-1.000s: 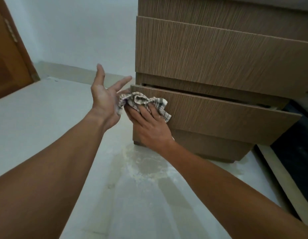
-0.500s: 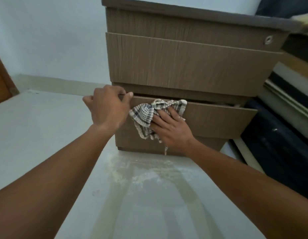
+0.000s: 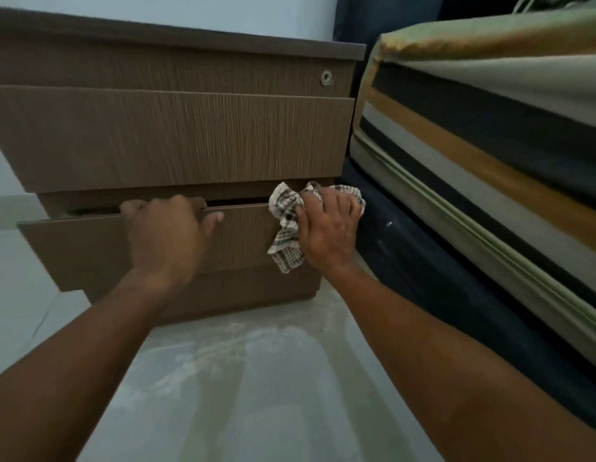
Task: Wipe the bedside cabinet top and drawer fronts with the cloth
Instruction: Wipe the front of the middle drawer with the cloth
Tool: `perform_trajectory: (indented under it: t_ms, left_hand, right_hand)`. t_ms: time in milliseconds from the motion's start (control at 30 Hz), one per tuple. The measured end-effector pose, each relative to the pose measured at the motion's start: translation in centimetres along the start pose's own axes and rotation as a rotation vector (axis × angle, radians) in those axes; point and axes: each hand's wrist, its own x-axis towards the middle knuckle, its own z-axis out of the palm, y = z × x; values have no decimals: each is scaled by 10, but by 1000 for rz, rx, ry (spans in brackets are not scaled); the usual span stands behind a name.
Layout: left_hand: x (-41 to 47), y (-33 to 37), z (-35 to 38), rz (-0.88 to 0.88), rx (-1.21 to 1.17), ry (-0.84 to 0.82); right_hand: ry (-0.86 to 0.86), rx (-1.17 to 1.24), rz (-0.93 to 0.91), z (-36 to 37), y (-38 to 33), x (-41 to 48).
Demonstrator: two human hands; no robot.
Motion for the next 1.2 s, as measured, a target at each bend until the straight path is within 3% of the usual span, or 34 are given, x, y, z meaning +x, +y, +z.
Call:
perform_trajectory:
  t_ms: [67, 200, 367, 500, 633, 767, 867, 933, 1100, 1200]
  left_hand:
    - [2, 14, 8, -3, -72, 8]
    - [4, 40, 18, -98, -326, 43]
    - [6, 49, 21, -140, -390, 70]
    - [8, 48, 18, -128, -367, 50]
    - [6, 48, 12, -114, -366, 27]
    - [8, 47, 11, -134, -361, -10]
    - [8, 47, 14, -143, -394, -5]
    - [7, 47, 15, -143, -411, -11]
    - [8, 51, 11, -163, -353, -5]
    - [7, 48, 8, -137, -313, -40]
  right_hand:
    - [36, 118, 167, 2, 6, -1]
    - [145, 460, 782, 11, -24, -15]
    - [205, 566, 1410, 14, -81, -24]
    - [134, 806, 1672, 5, -108, -10]
    - [5, 906, 1776, 3, -128, -13]
    - [-104, 1025, 1733, -11, -92, -8]
    - [44, 847, 1651, -17, -57, 15]
    - [162, 668, 1445, -20, -53, 37]
    - [-6, 264, 611, -3, -64, 30]
    - [-31, 206, 478, 12, -72, 0]
